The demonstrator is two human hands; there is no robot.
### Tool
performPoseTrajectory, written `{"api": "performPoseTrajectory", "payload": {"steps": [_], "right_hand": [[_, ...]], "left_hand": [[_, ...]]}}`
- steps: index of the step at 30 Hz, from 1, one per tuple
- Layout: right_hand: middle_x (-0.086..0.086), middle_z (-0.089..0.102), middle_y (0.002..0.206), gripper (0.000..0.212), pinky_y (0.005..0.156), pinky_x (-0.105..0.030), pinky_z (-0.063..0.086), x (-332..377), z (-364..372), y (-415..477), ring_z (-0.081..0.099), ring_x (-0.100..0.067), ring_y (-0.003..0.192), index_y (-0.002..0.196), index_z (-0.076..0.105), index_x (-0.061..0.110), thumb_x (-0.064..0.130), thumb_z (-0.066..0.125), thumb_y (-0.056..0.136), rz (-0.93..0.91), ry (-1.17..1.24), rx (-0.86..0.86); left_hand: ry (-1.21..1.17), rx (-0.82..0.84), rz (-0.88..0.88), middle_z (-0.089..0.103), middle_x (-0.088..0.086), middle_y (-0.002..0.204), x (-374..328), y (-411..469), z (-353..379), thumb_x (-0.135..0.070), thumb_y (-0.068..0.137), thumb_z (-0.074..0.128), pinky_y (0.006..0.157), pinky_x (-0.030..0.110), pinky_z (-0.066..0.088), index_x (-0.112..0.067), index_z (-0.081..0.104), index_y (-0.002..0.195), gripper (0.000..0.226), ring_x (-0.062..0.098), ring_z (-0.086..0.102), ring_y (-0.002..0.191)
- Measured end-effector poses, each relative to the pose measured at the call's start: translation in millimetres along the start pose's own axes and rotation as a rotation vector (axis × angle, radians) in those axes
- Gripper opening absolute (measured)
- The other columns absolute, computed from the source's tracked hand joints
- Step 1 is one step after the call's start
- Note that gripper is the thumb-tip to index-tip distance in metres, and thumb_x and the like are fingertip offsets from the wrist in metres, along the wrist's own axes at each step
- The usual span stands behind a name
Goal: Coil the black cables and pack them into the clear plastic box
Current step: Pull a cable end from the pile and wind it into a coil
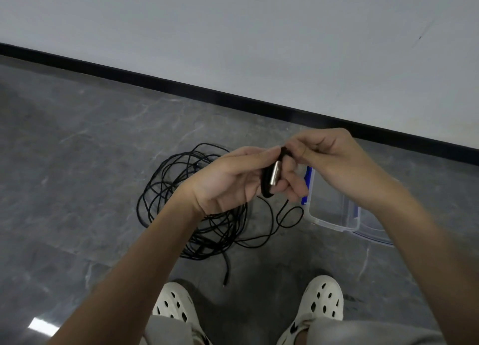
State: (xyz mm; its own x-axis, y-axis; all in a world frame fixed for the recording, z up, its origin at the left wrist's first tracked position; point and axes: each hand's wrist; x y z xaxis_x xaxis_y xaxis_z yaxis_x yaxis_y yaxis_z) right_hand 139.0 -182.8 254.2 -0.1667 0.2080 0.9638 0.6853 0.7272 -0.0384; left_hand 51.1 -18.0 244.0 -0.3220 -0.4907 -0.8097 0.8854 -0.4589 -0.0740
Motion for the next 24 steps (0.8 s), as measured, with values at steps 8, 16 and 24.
{"api": "performPoseTrajectory", "payload": {"steps": [8, 16, 24], "right_hand": [[-0.010, 0.071, 0.080, 0.022, 0.085, -0.040, 0.055, -10, 22, 7, 0.068, -0.025, 0.076, 0.106, 0.065, 0.014, 0.011, 0.044, 0.101, 0.162, -0.013, -0.002], [-0.006, 0.071, 0.078, 0.019, 0.080, -0.032, 0.056, -4, 48, 2, 0.068, -0.017, 0.074, 0.094, 0.061, 0.001, 0.007, 0.044, 0.100, 0.257, -0.005, 0.227], [-0.012, 0.071, 0.078, 0.024, 0.097, -0.054, 0.046, 5, 50, -4, 0.067, -0.033, 0.085, 0.111, 0.055, 0.003, 0.022, 0.046, 0.101, 0.336, 0.025, 0.322]], "left_hand": [[-0.428, -0.080, 0.207, 0.072, 0.008, 0.097, -1, 5, -13, -0.025, 0.093, 0.053, 0.085, 0.017, 0.053, -0.009, 0.072, 0.094, 0.025, 0.016, 0.070, 0.092], [-0.469, -0.451, 0.426, 0.070, 0.010, 0.110, -5, 7, -16, -0.022, 0.104, 0.034, 0.080, 0.017, 0.052, -0.007, 0.056, 0.106, 0.027, 0.019, 0.067, 0.102], [-0.037, -0.626, 0.494, 0.073, 0.005, 0.104, -1, 11, -17, -0.011, 0.105, 0.029, 0.093, 0.023, 0.048, -0.007, 0.053, 0.112, 0.025, 0.016, 0.066, 0.103]]}}
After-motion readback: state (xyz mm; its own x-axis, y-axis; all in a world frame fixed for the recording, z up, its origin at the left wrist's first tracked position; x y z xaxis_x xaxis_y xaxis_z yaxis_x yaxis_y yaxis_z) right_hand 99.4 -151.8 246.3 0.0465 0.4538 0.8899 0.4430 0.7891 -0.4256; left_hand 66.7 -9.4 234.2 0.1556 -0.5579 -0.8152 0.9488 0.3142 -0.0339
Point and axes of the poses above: each hand's wrist, its own y-axis towards the middle knuckle, its own z-axis out of the palm, x = y × z
